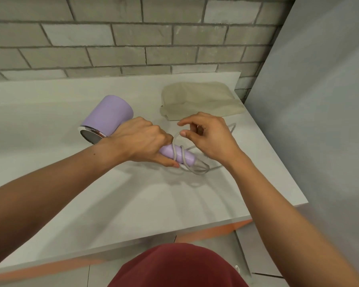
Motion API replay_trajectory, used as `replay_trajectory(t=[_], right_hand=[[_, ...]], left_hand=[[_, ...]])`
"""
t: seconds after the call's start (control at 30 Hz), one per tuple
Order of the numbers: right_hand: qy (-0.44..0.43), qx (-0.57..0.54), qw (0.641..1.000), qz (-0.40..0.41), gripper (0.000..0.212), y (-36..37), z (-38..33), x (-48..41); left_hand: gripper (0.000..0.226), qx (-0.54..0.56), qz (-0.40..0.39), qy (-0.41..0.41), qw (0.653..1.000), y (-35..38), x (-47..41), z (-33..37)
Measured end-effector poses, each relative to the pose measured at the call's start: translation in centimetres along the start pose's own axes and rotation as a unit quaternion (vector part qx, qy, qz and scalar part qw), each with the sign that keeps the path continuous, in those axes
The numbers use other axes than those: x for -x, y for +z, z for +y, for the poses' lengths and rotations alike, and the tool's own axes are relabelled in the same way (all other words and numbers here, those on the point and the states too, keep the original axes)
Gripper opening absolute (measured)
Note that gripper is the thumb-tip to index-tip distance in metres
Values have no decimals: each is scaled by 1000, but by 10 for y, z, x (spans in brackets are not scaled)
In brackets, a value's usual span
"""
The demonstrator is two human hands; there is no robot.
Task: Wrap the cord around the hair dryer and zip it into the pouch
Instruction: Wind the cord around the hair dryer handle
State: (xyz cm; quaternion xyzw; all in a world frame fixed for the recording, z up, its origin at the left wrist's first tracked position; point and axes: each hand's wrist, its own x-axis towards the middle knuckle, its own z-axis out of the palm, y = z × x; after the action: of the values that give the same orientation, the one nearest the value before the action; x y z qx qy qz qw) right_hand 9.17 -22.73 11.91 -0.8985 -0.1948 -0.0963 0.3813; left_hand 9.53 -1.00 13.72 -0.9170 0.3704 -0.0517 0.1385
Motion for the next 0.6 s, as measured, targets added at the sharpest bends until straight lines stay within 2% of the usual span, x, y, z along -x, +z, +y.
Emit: replay_trajectory(t=[0.03, 0.1, 0.2, 0.3, 0.5, 0.6], right_hand=[[-15, 2, 1000, -12, 20, 0, -4, 4], [-17, 28, 996, -85, 33, -5, -12, 12], [29, 94, 970, -223, 68, -16, -24, 25], [38, 176, 947, -267, 98, -11, -31, 30], [73, 181, 958, -210, 89, 17, -29, 26], [78, 196, 959, -189, 76, 24, -24, 26]], left_hand=[[67, 1, 0, -1, 1000, 0, 0, 0], [67, 2, -6, -4, 1000, -1, 0, -1], [68, 0, -12, -6, 1000, -1, -1, -4], [69, -8, -3, -4, 1000, -3, -3, -6], [76, -13, 0, -13, 1000, -11, -8, -2], [77, 14, 1, -16, 1000, -11, -11, 0]])
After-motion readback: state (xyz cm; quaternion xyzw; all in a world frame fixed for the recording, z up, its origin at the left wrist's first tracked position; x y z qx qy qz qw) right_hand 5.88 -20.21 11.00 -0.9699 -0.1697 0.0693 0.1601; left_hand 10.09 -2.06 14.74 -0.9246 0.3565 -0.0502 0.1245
